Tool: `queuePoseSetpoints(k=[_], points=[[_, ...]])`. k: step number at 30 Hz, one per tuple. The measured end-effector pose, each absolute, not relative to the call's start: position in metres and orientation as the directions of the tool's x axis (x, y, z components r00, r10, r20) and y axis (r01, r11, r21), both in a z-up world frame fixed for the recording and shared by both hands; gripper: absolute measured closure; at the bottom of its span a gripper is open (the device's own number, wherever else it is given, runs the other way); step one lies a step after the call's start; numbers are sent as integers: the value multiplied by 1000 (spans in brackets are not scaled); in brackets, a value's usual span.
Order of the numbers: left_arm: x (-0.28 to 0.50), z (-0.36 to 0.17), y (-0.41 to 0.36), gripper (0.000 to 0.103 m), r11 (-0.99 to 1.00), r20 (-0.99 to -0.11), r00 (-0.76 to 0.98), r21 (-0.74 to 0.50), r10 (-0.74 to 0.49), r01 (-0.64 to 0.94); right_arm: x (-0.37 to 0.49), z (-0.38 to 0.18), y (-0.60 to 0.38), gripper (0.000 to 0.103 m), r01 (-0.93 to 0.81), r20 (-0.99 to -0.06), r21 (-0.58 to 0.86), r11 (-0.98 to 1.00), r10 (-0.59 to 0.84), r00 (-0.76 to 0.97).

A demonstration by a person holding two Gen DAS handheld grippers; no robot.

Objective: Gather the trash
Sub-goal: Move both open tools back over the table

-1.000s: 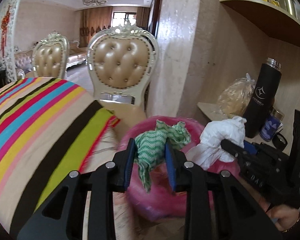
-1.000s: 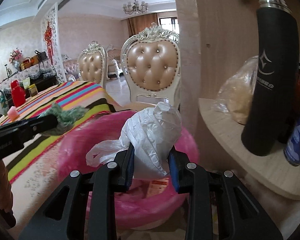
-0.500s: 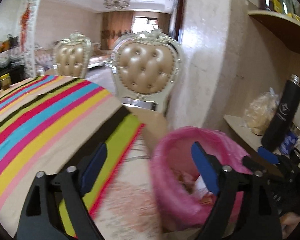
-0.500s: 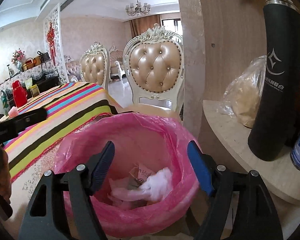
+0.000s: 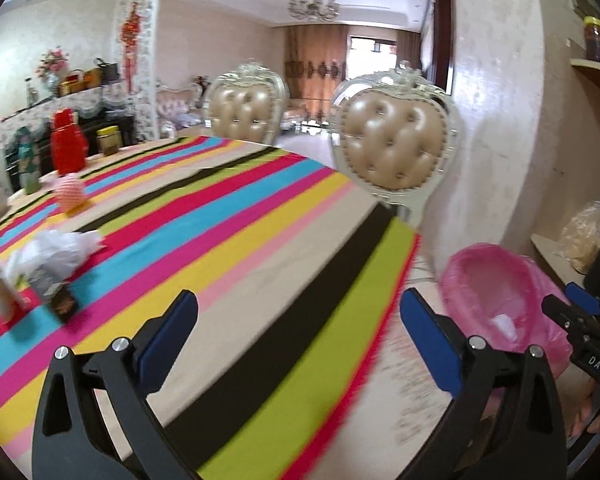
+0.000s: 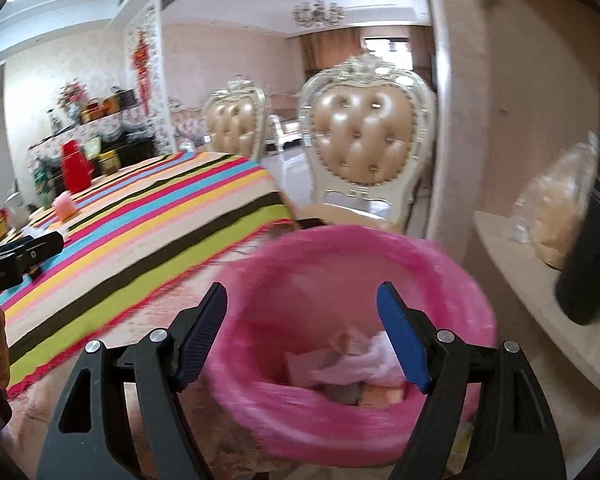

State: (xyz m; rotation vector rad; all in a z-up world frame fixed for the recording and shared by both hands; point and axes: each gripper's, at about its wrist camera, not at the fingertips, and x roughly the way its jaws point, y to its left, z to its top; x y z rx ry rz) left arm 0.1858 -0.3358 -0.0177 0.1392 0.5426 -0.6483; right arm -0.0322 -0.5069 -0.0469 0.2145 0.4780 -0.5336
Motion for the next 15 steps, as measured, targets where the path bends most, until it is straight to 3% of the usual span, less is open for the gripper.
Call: queuePoseSetpoints(k=[15], points=[[234, -26, -142, 5, 956, -558, 791, -14, -250, 293, 90, -29, -357, 24, 172, -519, 10, 985, -142, 843]])
